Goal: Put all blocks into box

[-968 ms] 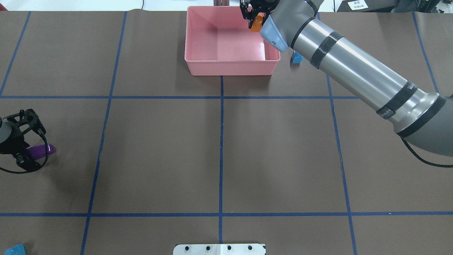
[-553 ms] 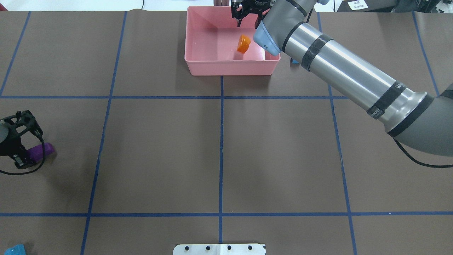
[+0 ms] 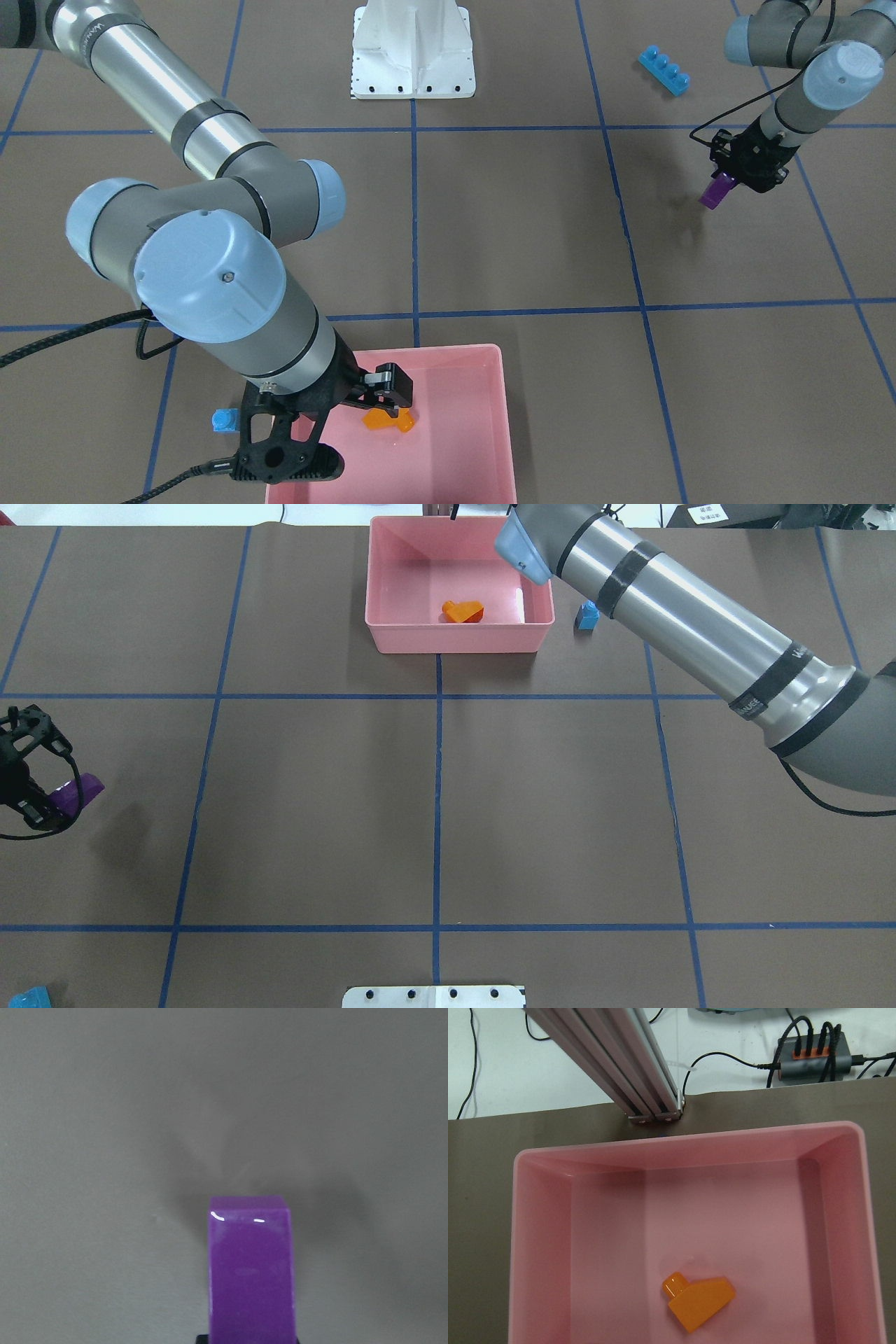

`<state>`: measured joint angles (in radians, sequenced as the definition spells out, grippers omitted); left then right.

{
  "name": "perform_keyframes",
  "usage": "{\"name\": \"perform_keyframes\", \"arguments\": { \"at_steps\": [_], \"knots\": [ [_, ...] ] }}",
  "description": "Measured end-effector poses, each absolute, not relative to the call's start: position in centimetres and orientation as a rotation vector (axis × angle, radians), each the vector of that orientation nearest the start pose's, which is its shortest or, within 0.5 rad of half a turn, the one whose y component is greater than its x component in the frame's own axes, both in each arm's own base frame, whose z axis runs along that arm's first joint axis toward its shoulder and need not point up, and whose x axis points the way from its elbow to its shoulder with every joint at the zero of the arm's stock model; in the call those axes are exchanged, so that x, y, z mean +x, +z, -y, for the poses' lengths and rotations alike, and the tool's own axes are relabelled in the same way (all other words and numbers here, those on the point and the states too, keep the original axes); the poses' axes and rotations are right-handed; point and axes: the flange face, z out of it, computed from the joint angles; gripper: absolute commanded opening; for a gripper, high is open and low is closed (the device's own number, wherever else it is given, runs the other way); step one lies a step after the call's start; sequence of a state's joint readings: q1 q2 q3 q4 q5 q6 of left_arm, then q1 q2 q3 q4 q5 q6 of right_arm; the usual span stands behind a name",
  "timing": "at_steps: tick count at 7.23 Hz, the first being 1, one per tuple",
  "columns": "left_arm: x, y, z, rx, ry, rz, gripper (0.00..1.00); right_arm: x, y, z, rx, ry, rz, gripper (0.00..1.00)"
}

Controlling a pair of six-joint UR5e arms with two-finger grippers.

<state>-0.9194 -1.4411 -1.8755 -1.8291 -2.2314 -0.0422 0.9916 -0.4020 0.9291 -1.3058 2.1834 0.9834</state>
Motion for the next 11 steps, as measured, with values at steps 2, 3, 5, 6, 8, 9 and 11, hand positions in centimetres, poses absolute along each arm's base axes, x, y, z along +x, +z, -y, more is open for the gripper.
{"name": "perform_keyframes", "arguments": {
  "at_steps": [2,3,5,6,8,9,11],
  "knots": [
    [18.2,48.0,45.6,0.169,0.586,-0.852,0.00,-34.0,11.6,76.0,0.112,0.111,0.923,1.00],
    [16.6,44.0,48.7,0.164,0.489,-0.883,0.00,-31.0,13.7,75.6,0.126,0.069,0.901,1.00],
    [16.0,34.2,54.0,0.164,0.244,-0.948,0.00,-26.3,21.2,74.0,0.171,-0.031,0.858,1.00],
    [17.0,28.4,57.0,0.174,0.145,-0.986,0.00,-25.2,25.0,72.5,0.183,-0.062,0.842,1.00],
    [21.3,18.5,63.4,0.187,0.019,-1.049,0.00,-27.9,28.8,70.7,0.202,-0.076,0.809,1.00],
    [24.7,15.7,65.4,0.206,-0.036,-1.069,0.00,-30.6,29.9,70.4,0.217,-0.060,0.794,1.00],
    [33.6,12.6,66.4,0.279,-0.123,-1.070,0.00,-34.6,33.8,71.4,0.263,-0.034,0.805,1.00]
  ]
}}
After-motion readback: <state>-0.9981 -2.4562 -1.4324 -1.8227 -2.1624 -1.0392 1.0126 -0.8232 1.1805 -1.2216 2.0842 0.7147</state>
